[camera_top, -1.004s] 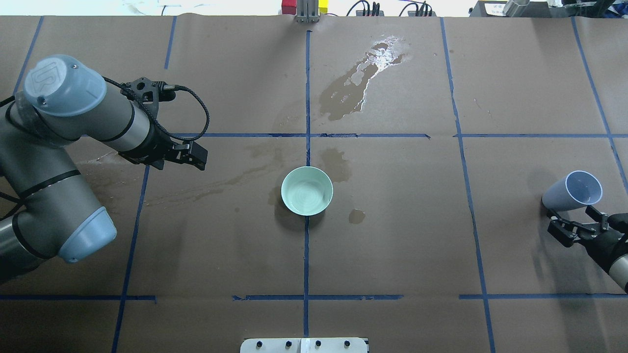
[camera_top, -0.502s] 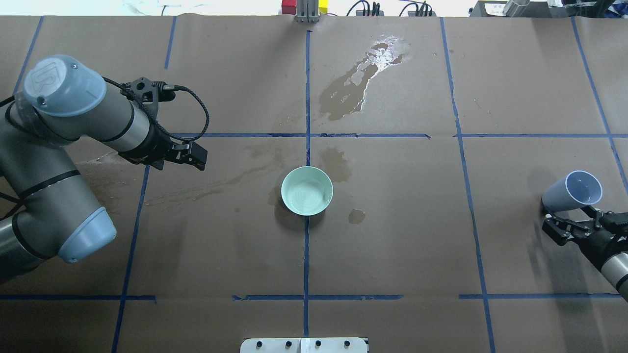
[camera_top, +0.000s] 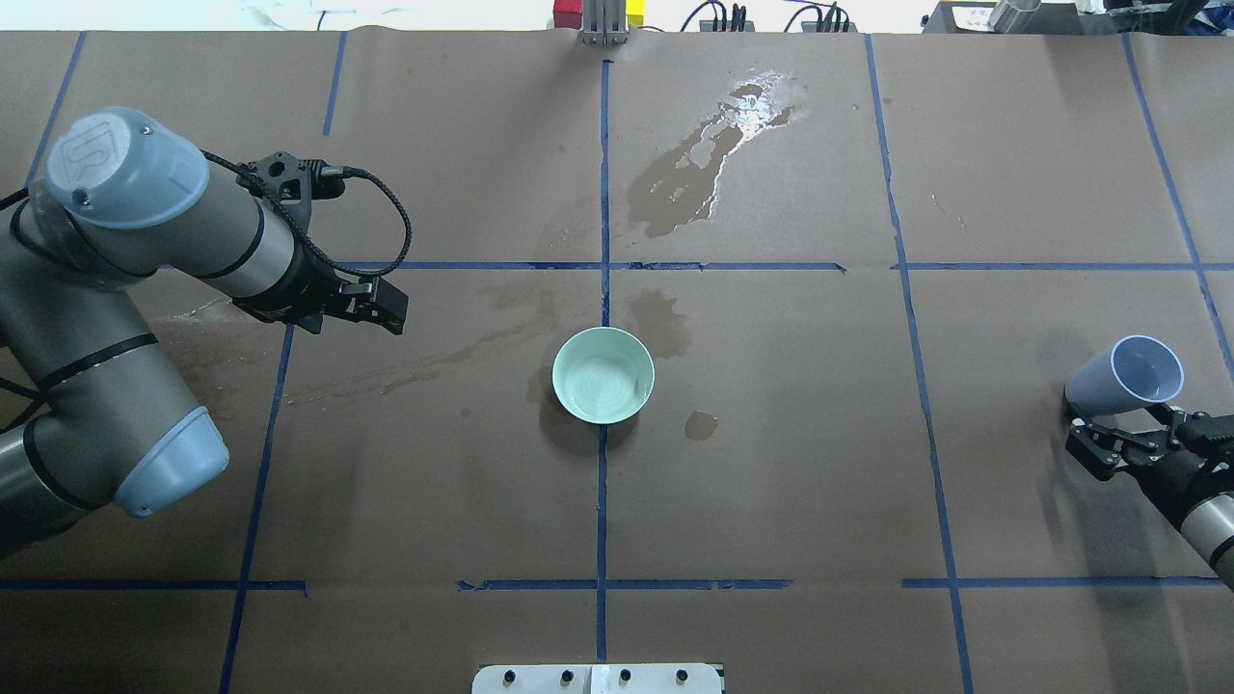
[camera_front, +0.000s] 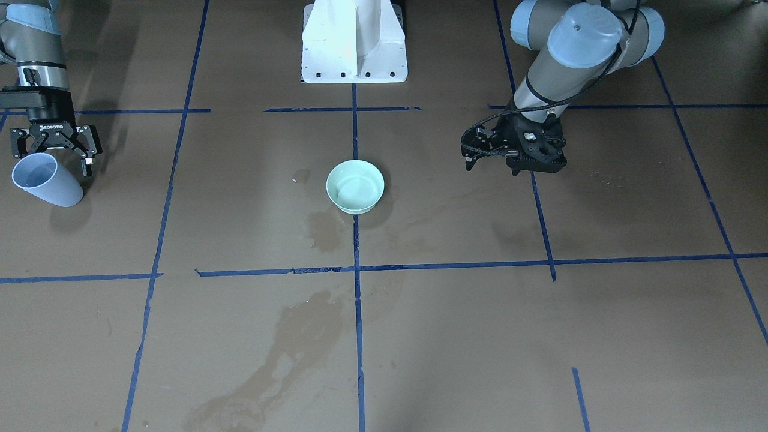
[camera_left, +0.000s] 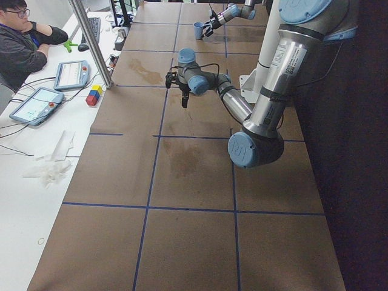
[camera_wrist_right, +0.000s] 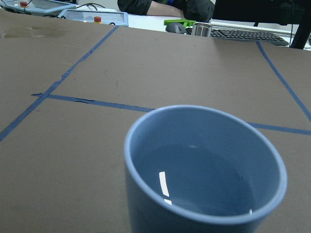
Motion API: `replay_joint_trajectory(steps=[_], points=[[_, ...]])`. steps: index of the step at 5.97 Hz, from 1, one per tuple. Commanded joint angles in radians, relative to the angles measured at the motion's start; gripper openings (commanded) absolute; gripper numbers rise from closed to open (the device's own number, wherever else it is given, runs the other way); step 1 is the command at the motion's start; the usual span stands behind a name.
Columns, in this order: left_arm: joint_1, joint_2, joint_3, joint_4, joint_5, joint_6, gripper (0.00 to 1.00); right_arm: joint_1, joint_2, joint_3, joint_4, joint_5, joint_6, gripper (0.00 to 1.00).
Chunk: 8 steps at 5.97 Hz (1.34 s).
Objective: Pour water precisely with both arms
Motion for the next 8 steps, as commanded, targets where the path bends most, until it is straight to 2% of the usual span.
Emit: replay_joint_trajectory(steps=[1,2,8], points=[[0.000,0.000,-0.001,0.000,0.002,0.000,1.00,0.029,0.023,-0.010,0.000,0.000,-0.001,1.00],[0.000,0.000,-0.001,0.000,0.002,0.000,1.00,0.049,0.057,-0.018,0.000,0.000,-0.001,1.00],[0.000,0.000,-0.002,0.000,0.000,-0.014,1.00,0.092,0.089,-0.070,0.001,0.003,-0.032,1.00]])
